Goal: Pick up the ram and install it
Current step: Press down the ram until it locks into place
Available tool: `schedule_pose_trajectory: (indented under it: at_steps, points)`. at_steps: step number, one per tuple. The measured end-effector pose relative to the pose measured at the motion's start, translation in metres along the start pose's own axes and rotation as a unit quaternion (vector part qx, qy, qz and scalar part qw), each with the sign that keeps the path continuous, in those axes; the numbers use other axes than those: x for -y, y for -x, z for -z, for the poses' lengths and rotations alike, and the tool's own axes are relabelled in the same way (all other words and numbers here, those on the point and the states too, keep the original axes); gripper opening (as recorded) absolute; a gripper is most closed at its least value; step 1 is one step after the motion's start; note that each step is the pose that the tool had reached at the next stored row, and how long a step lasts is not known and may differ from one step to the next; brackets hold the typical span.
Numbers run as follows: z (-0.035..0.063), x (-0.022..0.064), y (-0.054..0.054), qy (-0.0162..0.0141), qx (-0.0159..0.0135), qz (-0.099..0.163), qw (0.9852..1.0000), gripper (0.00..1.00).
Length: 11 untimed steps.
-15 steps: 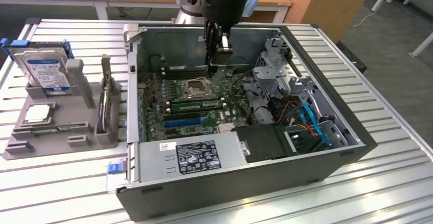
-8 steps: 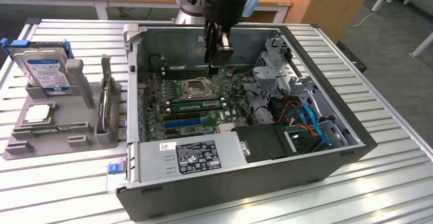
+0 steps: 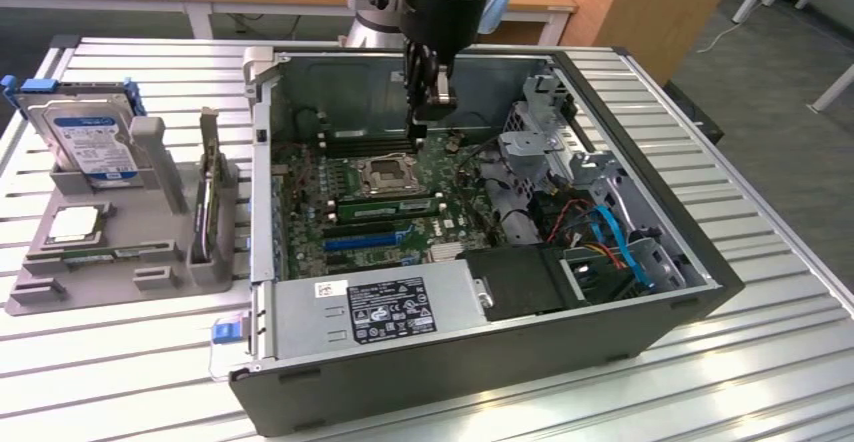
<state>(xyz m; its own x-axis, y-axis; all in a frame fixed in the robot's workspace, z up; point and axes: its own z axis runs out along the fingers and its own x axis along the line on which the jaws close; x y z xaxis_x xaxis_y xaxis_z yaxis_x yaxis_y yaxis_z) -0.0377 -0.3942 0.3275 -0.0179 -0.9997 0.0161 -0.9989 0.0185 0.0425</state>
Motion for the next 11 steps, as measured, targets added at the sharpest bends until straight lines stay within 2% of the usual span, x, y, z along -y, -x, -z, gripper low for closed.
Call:
schedule_pose_trajectory:
  at_steps: [1,4,7,11]
  points:
    - [0.0,0.0,0.0,0.0,0.0,0.0,1.0,0.11]
    - [0.0001,0.0021,0.0,0.0,0.0001,0.0,1.0,0.11]
    - [-0.0003,0.0152,0.0,0.0,0.0007,0.0,1.0,0.11]
    - [-0.0055,0.0261,0.0,-0.0011,0.0005,0.0,1.0,0.11]
